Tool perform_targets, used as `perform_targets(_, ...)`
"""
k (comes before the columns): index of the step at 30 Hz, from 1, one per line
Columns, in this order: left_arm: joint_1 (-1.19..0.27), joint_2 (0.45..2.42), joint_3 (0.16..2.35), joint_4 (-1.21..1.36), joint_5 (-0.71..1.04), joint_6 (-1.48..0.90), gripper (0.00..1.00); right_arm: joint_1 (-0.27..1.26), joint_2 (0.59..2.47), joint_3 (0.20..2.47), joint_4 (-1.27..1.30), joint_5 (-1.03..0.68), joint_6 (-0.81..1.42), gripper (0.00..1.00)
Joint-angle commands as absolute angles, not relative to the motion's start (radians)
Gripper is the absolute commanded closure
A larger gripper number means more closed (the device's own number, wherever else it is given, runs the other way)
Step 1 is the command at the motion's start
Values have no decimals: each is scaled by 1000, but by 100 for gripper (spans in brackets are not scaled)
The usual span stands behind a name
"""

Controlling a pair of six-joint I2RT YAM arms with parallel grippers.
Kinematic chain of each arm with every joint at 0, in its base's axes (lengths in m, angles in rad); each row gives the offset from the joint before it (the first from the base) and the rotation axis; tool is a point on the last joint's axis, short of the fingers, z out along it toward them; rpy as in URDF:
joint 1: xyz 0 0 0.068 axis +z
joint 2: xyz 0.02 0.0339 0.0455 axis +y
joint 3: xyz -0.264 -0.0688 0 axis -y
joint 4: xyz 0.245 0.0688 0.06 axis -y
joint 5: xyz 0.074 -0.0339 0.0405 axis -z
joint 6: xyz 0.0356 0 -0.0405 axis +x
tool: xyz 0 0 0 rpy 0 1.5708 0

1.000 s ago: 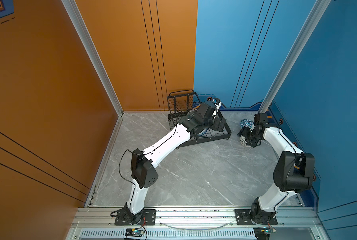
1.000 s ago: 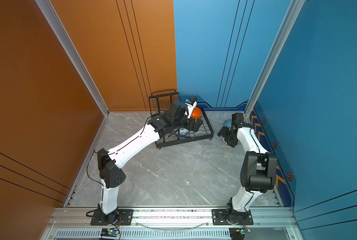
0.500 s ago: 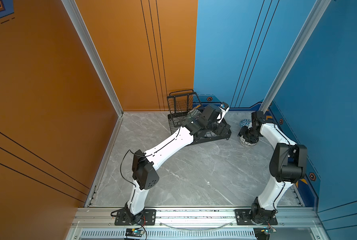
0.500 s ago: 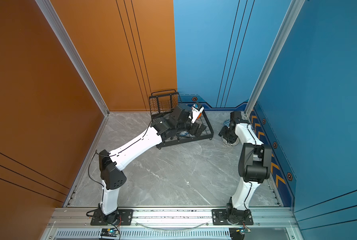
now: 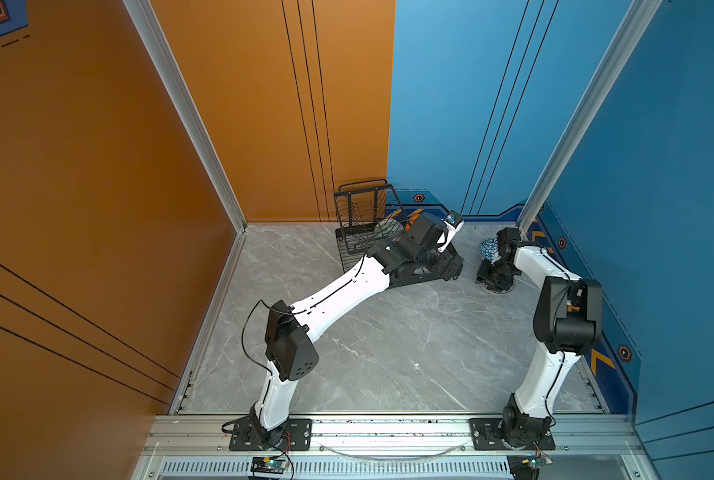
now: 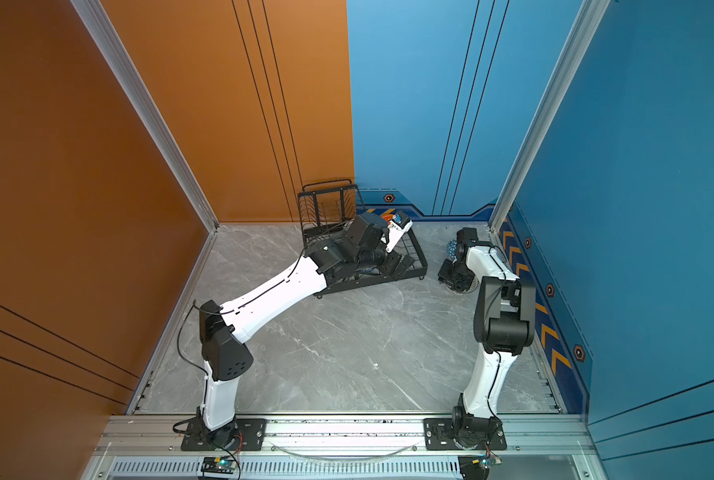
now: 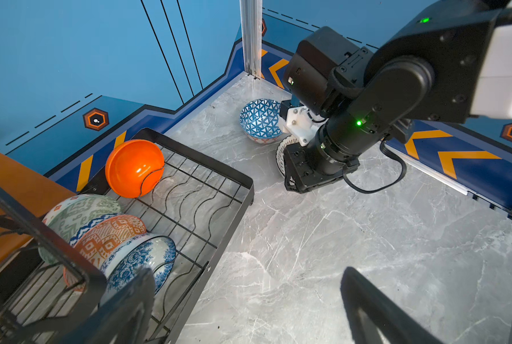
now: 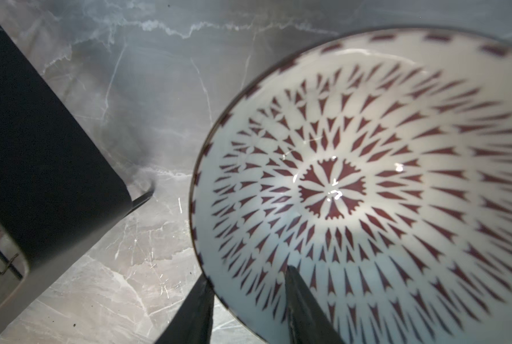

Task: Load the bowls into the dish rack
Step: 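Grasp the white lattice bowl rim with right gripper while left gripper approaches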

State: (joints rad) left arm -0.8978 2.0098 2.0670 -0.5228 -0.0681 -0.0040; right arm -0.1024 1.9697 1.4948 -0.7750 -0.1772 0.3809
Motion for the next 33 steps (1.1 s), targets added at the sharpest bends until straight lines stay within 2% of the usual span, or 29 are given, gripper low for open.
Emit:
perform_targets(1, -911, 1955, 2038, -537, -101, -4, 2, -89, 1992, 1531, -840, -140, 353, 65)
perform_targets(12, -939, 1927, 1993, -537, -153, -19, 2, -75, 1999, 1536, -874, -108, 351, 76)
perform_targets(27, -984, 1849, 1843, -493, -263, -128, 2, 20, 1897, 1485, -908, -110, 357, 100)
perform_targets(33, -1002, 1746, 1662, -401, -320, -186, 2, 90, 1842, 1465, -935, -122, 375, 100)
